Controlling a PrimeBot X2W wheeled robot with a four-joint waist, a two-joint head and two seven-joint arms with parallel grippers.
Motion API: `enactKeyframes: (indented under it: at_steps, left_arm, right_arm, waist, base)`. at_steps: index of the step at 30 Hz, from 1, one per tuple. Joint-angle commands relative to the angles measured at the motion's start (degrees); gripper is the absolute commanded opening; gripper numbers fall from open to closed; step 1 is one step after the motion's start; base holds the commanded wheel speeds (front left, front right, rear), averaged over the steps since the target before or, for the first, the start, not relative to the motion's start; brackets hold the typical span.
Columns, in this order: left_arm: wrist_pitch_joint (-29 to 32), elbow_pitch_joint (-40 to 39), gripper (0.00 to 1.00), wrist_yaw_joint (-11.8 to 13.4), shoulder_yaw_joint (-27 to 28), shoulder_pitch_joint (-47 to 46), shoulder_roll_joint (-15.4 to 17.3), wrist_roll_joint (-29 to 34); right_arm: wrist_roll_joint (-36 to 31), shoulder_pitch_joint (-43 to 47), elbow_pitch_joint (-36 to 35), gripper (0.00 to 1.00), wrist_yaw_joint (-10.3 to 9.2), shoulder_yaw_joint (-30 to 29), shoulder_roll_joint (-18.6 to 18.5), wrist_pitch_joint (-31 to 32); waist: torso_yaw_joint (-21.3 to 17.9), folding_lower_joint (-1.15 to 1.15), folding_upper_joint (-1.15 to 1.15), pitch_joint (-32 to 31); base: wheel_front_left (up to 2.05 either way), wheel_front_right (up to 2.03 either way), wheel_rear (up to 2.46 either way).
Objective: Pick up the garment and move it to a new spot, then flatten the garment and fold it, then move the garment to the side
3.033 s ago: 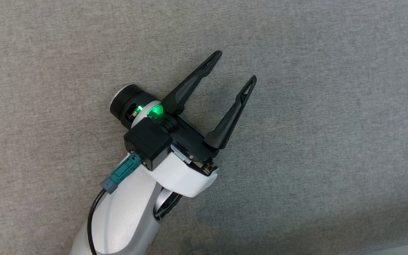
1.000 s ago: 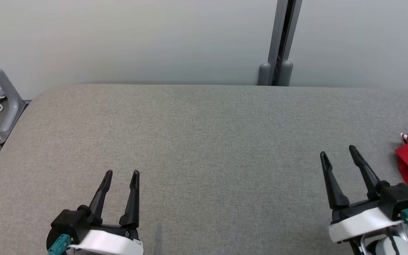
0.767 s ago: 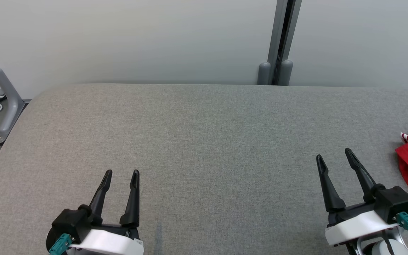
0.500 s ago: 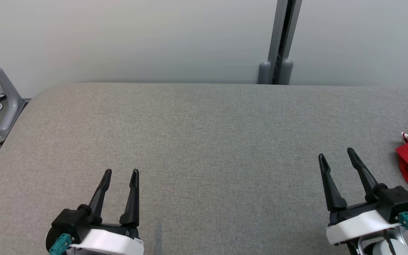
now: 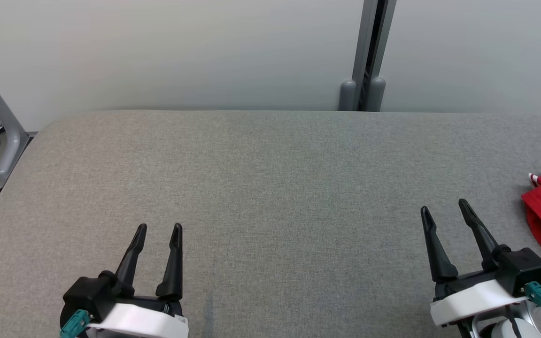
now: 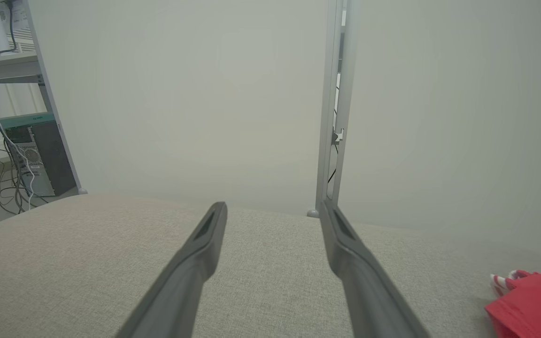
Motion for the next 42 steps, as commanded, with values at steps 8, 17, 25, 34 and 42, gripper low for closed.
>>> enactKeyframes:
  at_steps: [8,17,25,34,42]
  left_arm:
    - [0.0,-1.0,1.00,1.4,-0.7,0.4,0.3,1.1]
    - [0.0,0.7,0.00,1.4,0.1,0.9,-0.1,-4.0]
    - [1.2,1.7,0.00,1.2,-0.2,1.2,-0.2,-9.8]
    - [2.6,2.0,0.00,0.7,-0.5,-0.1,-0.2,-17.7]
    - [3.8,2.3,0.00,0.2,-0.8,-1.0,-0.1,-24.0]
  right_arm:
    - [-0.3,0.0,0.6,1.00,-0.02,0.5,0.1,0.0]
    - [0.1,0.5,1.6,0.00,0.00,0.5,0.4,0.0]
    - [7.6,2.0,2.0,0.00,0.00,-1.8,0.7,2.7]
    - [17.7,3.1,0.8,0.00,0.00,-4.9,0.8,6.1]
    - [25.8,3.8,-0.1,0.00,0.00,-7.3,0.8,8.7]
  waist:
    - [-0.2,0.00,0.00,-0.1]
    - [-0.1,0.00,0.00,-0.3]
    - [-0.4,0.00,0.00,-0.3]
    - [-0.7,0.00,0.00,-0.3]
    - [-1.0,0.00,0.00,-0.3]
  base:
    - [0.00,0.00,0.00]
    - [0.00,0.00,0.00]
    - [0.00,0.00,0.00]
    - [0.00,0.00,0.00]
    - [0.00,0.00,0.00]
